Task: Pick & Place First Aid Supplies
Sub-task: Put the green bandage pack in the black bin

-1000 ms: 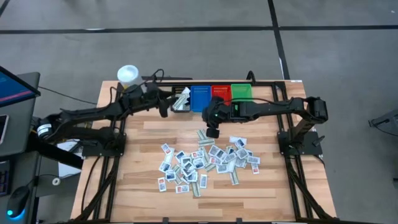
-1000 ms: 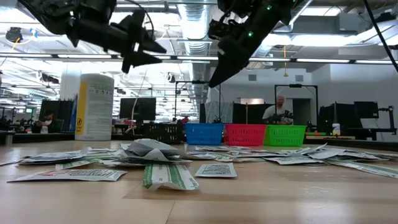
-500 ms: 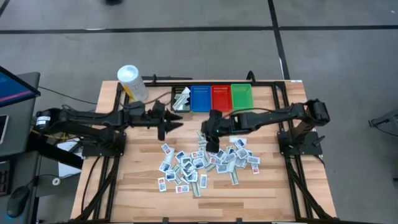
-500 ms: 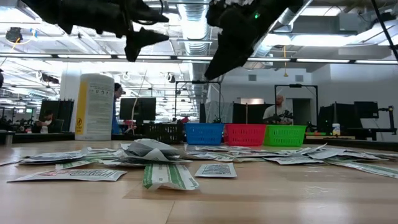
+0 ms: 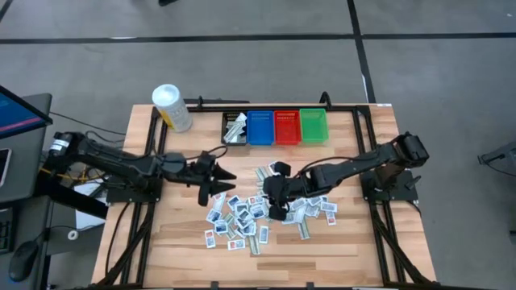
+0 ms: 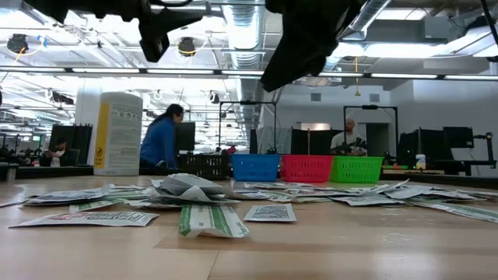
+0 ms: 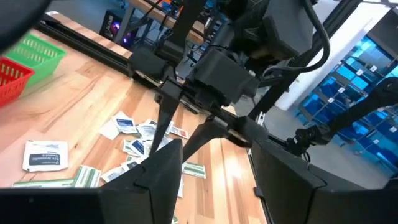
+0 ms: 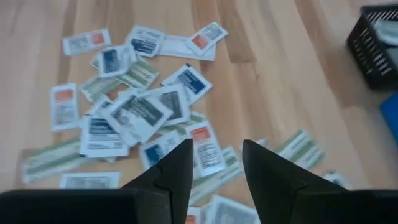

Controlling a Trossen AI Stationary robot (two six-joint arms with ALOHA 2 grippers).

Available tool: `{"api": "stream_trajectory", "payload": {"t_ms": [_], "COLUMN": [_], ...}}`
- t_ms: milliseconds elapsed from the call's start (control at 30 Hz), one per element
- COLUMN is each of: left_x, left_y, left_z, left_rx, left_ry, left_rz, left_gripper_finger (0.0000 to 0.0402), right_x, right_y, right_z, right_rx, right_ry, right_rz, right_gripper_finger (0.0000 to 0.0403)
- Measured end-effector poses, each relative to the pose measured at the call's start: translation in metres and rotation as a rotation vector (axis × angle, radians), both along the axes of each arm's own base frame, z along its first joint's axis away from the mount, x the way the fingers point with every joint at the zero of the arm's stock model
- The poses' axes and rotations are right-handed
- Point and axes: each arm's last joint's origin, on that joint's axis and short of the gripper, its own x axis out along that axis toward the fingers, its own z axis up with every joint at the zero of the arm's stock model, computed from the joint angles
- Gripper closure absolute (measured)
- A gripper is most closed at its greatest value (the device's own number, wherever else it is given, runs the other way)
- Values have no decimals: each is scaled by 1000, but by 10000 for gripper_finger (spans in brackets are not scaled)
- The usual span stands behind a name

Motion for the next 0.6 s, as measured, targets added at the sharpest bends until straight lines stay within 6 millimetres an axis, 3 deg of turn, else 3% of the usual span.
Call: {"api": "stream_trajectory", "payload": {"t_ms": [600], "left_x": [-5], "left_y": [-21], "left_z": [-1], "left_rx": [62], "left_ry": [-2], "left_rz": [-143], "left_gripper_finger": [206], "right_x": [-28], "right_y": [53], "right_z": [-14], "right_rx": [239], "right_ry": [133], "right_rz": [-161], "right_gripper_finger": [271]}}
